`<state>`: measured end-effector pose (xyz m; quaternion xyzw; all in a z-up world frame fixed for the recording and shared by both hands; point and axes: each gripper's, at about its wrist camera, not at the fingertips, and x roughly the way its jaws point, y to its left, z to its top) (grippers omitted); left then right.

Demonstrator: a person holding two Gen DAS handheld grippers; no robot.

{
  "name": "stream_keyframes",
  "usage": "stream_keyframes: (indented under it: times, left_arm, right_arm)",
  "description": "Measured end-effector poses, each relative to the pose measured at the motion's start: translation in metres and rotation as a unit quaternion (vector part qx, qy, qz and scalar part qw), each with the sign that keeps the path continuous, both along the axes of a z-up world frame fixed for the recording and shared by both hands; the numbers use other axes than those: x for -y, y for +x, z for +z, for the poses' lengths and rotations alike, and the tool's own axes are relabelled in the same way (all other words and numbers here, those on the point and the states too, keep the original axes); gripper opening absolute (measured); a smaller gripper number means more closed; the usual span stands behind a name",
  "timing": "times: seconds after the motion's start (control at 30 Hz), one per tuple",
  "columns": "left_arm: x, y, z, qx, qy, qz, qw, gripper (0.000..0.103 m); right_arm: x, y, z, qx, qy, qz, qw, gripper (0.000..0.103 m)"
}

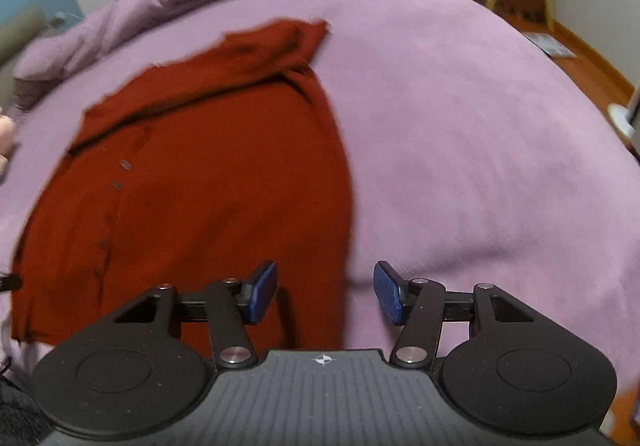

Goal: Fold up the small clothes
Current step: 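Grasp the hem with both tools and fold it up toward the collar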

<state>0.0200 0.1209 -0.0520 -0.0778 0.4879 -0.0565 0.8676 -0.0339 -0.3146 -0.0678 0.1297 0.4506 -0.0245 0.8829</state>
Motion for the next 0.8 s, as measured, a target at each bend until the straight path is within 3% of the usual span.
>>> stream_keyframes:
  times: [0.1,0.23,0.37,0.57,0.7,0.8]
  left_arm:
    - [-0.006,0.0,-0.009,-0.027,-0.053,-0.004,0.9982,0.071]
    - [-0.011,0.009,-0.012,-0.039,-0.065,0.003,0.9972,0.056]
    - [-0.018,0.013,-0.015,-0.05,-0.078,0.006,0.9957,0.018]
    - [-0.025,0.018,-0.012,-0.048,-0.104,0.005,0.9934,0.008]
    - [-0.033,0.031,0.03,0.025,-0.164,0.011,0.986,0.008]
    - [-0.036,0.058,0.06,0.082,-0.168,0.02,0.9822,0.008]
  right_arm:
    - [0.01,-0.003,-0.003,-0.008,0.028,0.005,1.0,0.05]
    - [0.016,0.006,-0.014,-0.027,0.124,0.011,0.992,0.037]
    - [0.017,0.011,-0.028,-0.051,0.144,-0.005,0.988,0.011]
    - [0.015,0.018,-0.034,-0.052,0.17,-0.003,0.984,0.005]
    - [0.025,0.023,-0.018,-0.01,0.235,0.006,0.972,0.004]
    - [0.028,0.041,0.006,0.048,0.249,0.018,0.967,0.004]
